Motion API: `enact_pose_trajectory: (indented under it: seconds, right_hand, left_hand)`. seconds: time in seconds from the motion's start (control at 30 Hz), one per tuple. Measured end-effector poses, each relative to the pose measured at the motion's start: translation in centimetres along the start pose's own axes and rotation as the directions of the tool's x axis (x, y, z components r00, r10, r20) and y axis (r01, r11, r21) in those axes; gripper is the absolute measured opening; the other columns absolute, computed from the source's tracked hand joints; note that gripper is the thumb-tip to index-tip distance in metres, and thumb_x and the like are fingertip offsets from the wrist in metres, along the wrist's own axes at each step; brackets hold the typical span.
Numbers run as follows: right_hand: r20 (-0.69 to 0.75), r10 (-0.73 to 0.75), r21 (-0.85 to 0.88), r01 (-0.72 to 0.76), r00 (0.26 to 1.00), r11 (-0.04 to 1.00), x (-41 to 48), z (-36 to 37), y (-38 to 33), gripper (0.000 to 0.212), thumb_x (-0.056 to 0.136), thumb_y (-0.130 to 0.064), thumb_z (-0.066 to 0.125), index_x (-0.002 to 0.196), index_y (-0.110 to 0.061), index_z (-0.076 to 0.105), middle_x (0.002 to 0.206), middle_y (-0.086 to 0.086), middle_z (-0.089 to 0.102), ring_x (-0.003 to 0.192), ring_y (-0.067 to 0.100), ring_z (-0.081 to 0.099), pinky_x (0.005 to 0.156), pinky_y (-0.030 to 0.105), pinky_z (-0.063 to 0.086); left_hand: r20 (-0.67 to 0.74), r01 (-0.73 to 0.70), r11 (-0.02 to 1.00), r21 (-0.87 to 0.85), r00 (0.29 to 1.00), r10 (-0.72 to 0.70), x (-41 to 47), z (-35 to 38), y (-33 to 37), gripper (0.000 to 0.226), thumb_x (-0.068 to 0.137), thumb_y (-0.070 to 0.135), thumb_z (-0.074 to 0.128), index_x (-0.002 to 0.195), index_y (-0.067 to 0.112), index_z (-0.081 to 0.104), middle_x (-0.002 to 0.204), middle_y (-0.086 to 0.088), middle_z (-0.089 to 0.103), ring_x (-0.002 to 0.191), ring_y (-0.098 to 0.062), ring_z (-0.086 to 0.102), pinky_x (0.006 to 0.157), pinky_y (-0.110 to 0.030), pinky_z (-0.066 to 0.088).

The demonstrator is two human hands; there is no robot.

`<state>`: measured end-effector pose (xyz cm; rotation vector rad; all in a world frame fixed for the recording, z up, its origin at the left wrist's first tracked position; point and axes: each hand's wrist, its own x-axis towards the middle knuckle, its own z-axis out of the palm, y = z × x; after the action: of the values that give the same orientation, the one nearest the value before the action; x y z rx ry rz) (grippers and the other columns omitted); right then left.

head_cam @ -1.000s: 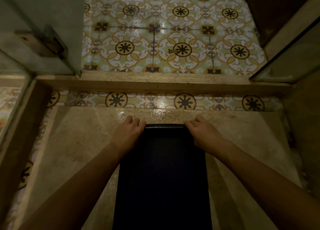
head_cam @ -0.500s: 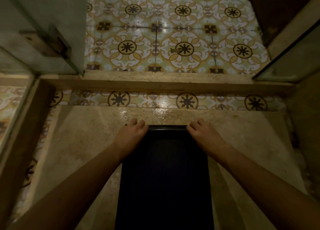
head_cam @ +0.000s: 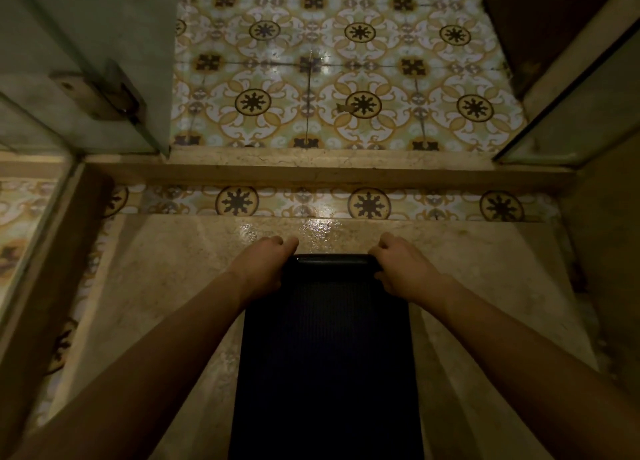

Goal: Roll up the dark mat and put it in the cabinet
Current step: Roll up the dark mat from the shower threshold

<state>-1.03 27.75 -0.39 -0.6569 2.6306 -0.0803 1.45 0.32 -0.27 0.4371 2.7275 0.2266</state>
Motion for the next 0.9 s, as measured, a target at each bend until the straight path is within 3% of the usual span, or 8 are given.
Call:
enact_pose_trajectory:
  seconds: [0.13,0.23,0.37,0.53,0.77,0.9]
  right_hand:
    - [0.022,-0.014,0.019,0.014,1.0,1.0,0.0,-0.3,0.0,0.036,0.081,-0.018,0.068,0.116,-0.009,0.06,0.118,0.011,0.051,0.098,0.028,0.058,0.082,0.038,0.052]
    - [-0.02,0.012,-0.003,-0.012,1.0,1.0,-0.2,0.1,-0.5,0.034,0.079,-0.011,0.069,0.11,-0.007,0.055,0.11,0.013,0.056,0.094,0.029,0.058,0.072,0.033,0.047]
    - [-0.057,-0.004,-0.017,0.003,0.998,1.0,-0.8,0.7,-1.1,0.041,0.074,-0.007,0.07,0.109,-0.007,0.049,0.108,0.013,0.054,0.088,0.029,0.058,0.062,0.032,0.038]
    - [-0.067,-0.045,-0.071,0.04,0.997,0.997,-1.5,0.8,-1.8,0.042,0.077,-0.004,0.067,0.112,-0.008,0.045,0.108,0.014,0.053,0.086,0.029,0.058,0.065,0.036,0.047]
    - [-0.05,-0.024,-0.074,0.021,0.998,0.997,-1.5,0.8,-2.7,0.044,0.073,-0.004,0.07,0.111,-0.009,0.046,0.11,0.014,0.053,0.087,0.033,0.062,0.06,0.036,0.04]
    - [0.007,-0.022,-0.026,0.022,1.0,0.999,-1.4,0.5,-1.8,0.055,0.07,-0.007,0.076,0.113,-0.009,0.043,0.112,0.012,0.051,0.091,0.031,0.06,0.066,0.035,0.046]
  left_hand:
    - [0.03,0.014,1.0,-0.018,0.999,-0.014,0.1,-0.6,-0.1,0.032,0.076,0.014,0.067,0.108,0.014,0.06,0.101,-0.009,0.065,0.091,-0.027,0.061,0.075,-0.033,0.053]
    - [0.107,0.031,0.999,-0.027,0.994,-0.028,0.5,-1.2,-0.5,0.033,0.075,0.014,0.066,0.107,0.016,0.066,0.102,-0.008,0.069,0.095,-0.025,0.063,0.079,-0.03,0.054]
    - [0.108,0.031,0.996,0.081,0.993,-0.039,0.7,-0.9,0.0,0.033,0.079,0.016,0.067,0.11,0.014,0.056,0.104,-0.011,0.065,0.096,-0.027,0.06,0.073,-0.034,0.049]
    - [0.06,-0.013,0.968,0.25,0.998,-0.002,0.3,-0.3,0.4,0.037,0.08,0.025,0.068,0.112,0.016,0.052,0.105,-0.009,0.064,0.101,-0.028,0.055,0.075,-0.037,0.047]
    - [0.051,-0.01,0.98,0.198,0.999,0.0,-0.6,0.6,0.9,0.047,0.085,0.023,0.064,0.126,0.025,0.042,0.107,-0.012,0.064,0.102,-0.033,0.057,0.079,-0.041,0.052]
    - [0.089,-0.017,0.979,0.203,0.996,-0.001,-0.6,0.4,0.8,0.045,0.085,0.02,0.062,0.126,0.023,0.044,0.106,-0.012,0.065,0.1,-0.033,0.059,0.079,-0.04,0.051]
